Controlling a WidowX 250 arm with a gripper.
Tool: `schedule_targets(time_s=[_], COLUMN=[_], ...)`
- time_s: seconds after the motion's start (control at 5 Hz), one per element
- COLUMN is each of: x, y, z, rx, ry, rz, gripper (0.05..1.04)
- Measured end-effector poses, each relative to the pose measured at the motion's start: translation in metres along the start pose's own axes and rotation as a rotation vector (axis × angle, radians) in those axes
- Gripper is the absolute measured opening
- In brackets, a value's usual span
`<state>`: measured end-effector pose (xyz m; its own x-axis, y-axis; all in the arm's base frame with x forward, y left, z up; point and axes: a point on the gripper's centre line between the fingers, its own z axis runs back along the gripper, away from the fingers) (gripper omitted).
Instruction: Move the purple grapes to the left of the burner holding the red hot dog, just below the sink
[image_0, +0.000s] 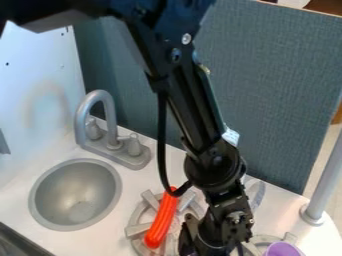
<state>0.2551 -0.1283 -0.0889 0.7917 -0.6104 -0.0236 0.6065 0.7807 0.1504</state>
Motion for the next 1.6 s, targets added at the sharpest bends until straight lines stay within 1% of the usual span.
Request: schedule_targets(time_s=[0.4, 0.6, 0.8, 1.0, 1.2, 1.4, 1.6], x=[0.009, 0.010, 0.009, -0.003, -0.003, -0.021, -0.043], y=[-0.003, -0.004, -0.005, -0.009, -0.002, 0.011, 0.030], z=[-0.016, -0.026, -0.027, -0.022, 0.023, 0.058, 0.058], rx=[-0.015, -0.020, -0.022, -0.049, -0.068, -0.125, -0.162], ry=[0.031, 0.059, 0.062, 0.075, -0.038, -0.153, -0.150], rz=[-0.003, -0.018, -0.019, -0.043, -0.043, 0.048, 0.225], gripper=[1.000, 0.961, 0.844, 0.844, 0.844, 0.844, 0.844])
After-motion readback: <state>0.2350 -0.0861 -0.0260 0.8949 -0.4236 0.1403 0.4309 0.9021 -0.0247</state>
